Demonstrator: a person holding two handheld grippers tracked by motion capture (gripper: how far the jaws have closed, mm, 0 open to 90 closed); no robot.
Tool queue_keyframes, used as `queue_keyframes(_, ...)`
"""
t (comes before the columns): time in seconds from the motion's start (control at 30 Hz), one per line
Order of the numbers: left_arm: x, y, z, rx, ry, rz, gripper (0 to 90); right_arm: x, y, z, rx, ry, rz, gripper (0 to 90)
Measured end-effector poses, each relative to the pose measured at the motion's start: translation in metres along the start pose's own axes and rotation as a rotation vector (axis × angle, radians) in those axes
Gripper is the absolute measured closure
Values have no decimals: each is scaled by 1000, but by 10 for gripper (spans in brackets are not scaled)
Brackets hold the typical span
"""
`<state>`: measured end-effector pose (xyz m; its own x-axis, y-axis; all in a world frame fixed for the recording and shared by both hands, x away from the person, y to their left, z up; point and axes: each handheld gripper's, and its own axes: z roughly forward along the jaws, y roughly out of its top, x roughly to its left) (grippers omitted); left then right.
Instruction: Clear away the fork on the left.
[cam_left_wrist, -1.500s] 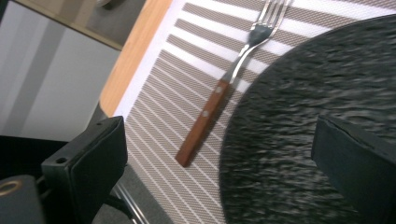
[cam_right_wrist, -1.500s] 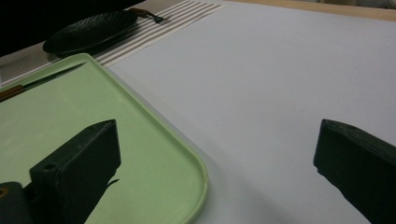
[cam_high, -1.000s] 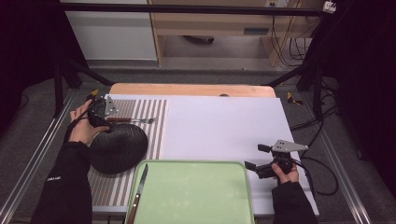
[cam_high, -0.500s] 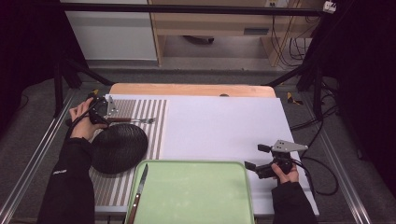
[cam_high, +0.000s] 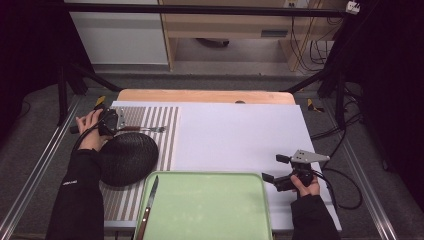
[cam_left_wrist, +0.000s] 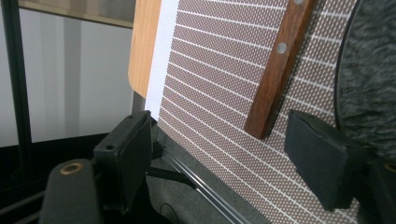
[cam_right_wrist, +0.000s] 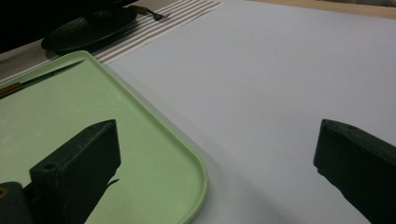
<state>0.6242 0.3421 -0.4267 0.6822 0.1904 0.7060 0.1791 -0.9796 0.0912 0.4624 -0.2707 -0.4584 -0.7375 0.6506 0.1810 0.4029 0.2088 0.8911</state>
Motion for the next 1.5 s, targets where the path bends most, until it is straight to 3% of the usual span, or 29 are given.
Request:
queue_keyframes(0.4, -9, 0, 10, 19, -6, 77, 334, 0, 0, 0, 1, 1, 1, 9)
queue_keyframes(0.57, -12, 0, 14, 11, -9, 68, 348, 0, 0, 0, 1, 0, 0, 9)
queue_keyframes(0.9, -15, 2, 19, -13, -21, 91, 414, 0, 0, 0, 3, 0, 1, 9)
queue_keyframes(1.0, -15, 2, 20, -15, -31, 67, 440, 0, 0, 0, 2, 0, -1, 9)
queue_keyframes(1.17, -16, 5, 23, -7, -30, 88, 467, 0, 0, 1, 4, 0, -1, 9)
queue_keyframes(1.5, -17, 12, 25, -27, -26, 91, 514, 0, 0, 1, 3, -1, -2, 9)
